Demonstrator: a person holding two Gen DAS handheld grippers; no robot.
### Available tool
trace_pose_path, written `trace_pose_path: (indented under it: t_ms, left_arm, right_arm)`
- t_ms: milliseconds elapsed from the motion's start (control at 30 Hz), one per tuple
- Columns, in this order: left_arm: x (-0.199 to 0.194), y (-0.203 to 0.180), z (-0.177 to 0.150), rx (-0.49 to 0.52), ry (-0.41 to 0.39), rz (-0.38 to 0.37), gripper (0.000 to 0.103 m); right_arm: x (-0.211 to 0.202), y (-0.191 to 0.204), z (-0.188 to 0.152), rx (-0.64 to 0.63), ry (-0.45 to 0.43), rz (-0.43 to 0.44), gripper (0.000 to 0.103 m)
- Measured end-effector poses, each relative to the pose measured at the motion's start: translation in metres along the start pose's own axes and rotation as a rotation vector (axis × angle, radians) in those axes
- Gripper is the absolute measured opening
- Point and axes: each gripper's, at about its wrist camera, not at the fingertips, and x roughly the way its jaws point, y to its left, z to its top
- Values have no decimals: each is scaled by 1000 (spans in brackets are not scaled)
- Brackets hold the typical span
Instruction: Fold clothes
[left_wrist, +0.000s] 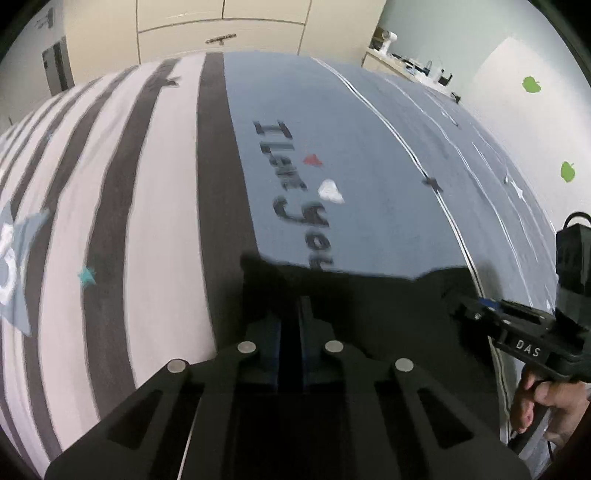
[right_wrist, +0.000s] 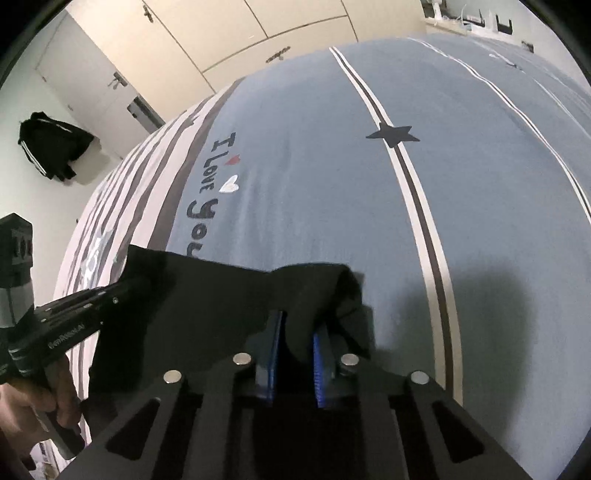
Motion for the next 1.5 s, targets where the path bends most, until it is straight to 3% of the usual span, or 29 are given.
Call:
trace_pose_path:
  t_ms: [267, 400, 467, 600, 700, 800, 900, 1033, 1167, 1233, 1333, 1400, 1500]
  left_arm:
    - [6, -5, 29, 63, -10, 67, 3]
    - [14, -8, 32, 82, 15, 108, 3]
    - [20, -6, 31, 85, 31, 126, 3]
    - [23, 2, 27, 59, 68, 88, 6]
    - [4, 12, 29, 3, 25, 31, 16]
    - [-26, 16, 27, -13, -49, 24, 35]
    - [-50, 11, 12, 29, -86, 2, 38]
    - [-51, -8, -22, 95, -20, -97, 38]
    - [-19, -10, -51, 134, 72, -62, 37]
    - [-15, -1, -53, 116, 52, -31, 37]
    - [-20, 14, -53, 47, 6, 28, 38]
    - [-45, 23, -54, -45, -58, 42, 38]
    - [-88, 22, -84, -57, -90, 1, 44]
  right_arm:
    - [3, -24, 27, 130, -12, 56, 9]
    - [16, -7, 33, -11, 8, -34, 9]
    - [19, -8, 37, -13, 1, -37, 9]
    - [21, -9, 42, -23, -1, -43, 9]
    - [14, -9, 37, -36, 15, -34, 13]
    - [-8, -14, 28, -41, 1, -36, 31]
    - [-35, -12, 11, -72, -47, -57, 33]
    - [-66, 12, -19, -167, -120, 5, 33]
    - [-45, 40, -43, -255, -28, 61, 33]
    - [-24, 43, -54, -273, 35, 38, 28]
    - [-8, 39, -60, -306, 10, -16, 26]
    - [-26, 36, -58, -270, -46, -53, 27]
    - [-72, 26, -65, -193, -130, -27, 37]
